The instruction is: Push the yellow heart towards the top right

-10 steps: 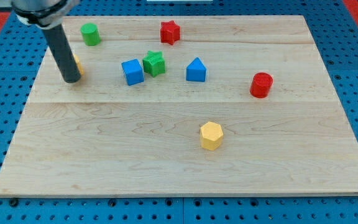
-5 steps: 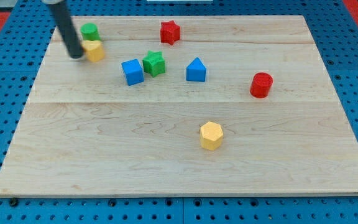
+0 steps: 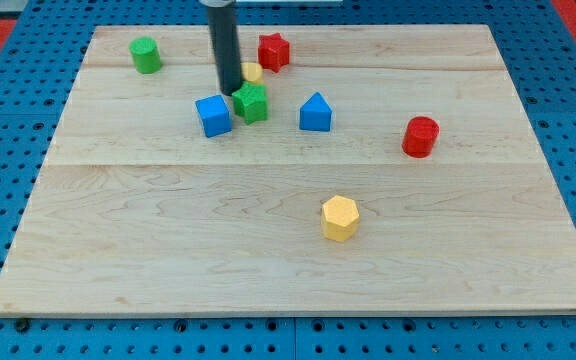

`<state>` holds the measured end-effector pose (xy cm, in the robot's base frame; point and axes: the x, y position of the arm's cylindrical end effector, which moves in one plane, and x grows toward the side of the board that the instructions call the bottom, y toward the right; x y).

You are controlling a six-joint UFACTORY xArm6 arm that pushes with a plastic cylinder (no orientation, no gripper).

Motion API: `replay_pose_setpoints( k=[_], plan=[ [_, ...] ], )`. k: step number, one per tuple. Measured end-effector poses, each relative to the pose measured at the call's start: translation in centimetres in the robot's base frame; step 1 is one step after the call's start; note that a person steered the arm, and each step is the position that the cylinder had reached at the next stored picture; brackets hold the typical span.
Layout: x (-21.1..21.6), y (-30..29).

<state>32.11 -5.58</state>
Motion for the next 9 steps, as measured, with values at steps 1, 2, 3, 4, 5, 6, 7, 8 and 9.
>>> replay_pose_setpoints(
  k=[1,2,3,4,5,6,7,8,9],
  plan=[
    [-0.3,4.7],
    [-0.3,4.0],
    [-1.3,-2.3],
    [-2.8,-1.5],
    [-2.7,7.6],
    [-2.7,14.2],
    [-3.3,18.7],
    [-5.8,19.5],
    [-3.5,18.0]
  ],
)
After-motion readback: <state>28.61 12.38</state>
